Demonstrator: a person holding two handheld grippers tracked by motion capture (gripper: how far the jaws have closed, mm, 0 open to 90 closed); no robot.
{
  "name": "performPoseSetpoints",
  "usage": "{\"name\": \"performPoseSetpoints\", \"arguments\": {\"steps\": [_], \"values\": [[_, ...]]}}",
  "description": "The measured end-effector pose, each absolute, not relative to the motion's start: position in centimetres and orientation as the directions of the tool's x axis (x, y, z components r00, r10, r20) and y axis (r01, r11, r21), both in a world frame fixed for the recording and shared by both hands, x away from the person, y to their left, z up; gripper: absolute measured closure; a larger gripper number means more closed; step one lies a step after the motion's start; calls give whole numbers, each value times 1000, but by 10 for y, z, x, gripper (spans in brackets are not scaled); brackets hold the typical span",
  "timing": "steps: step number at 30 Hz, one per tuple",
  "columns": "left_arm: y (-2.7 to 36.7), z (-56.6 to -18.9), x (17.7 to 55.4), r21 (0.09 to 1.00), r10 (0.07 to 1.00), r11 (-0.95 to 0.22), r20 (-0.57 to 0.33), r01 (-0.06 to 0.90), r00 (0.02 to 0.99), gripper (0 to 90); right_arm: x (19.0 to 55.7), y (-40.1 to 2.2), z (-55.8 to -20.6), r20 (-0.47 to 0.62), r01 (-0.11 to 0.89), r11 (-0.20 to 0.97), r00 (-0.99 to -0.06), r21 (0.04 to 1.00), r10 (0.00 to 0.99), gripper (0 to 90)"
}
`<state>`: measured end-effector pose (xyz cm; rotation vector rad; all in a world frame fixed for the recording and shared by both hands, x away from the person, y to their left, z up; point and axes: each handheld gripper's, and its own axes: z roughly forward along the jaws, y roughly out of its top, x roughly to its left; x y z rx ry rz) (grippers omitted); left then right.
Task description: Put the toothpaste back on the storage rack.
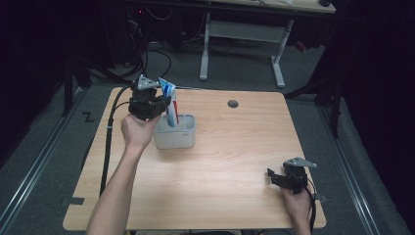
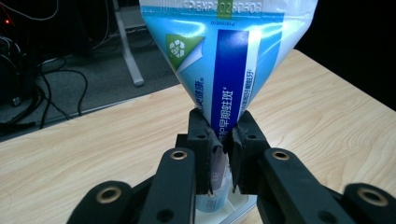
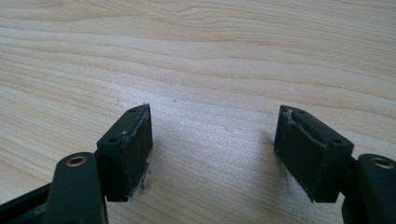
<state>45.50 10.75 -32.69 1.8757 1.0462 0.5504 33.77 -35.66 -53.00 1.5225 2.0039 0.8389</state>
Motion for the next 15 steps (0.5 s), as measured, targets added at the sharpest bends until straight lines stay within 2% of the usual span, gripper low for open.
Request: {"name": "performPoseSetpoints", "arguments": {"steps": [15], "values": [[110,-352,461,862,852,-205,-76,464,518,803,338,-356,-530,-12,669,191,-262,719,965,279]]}}
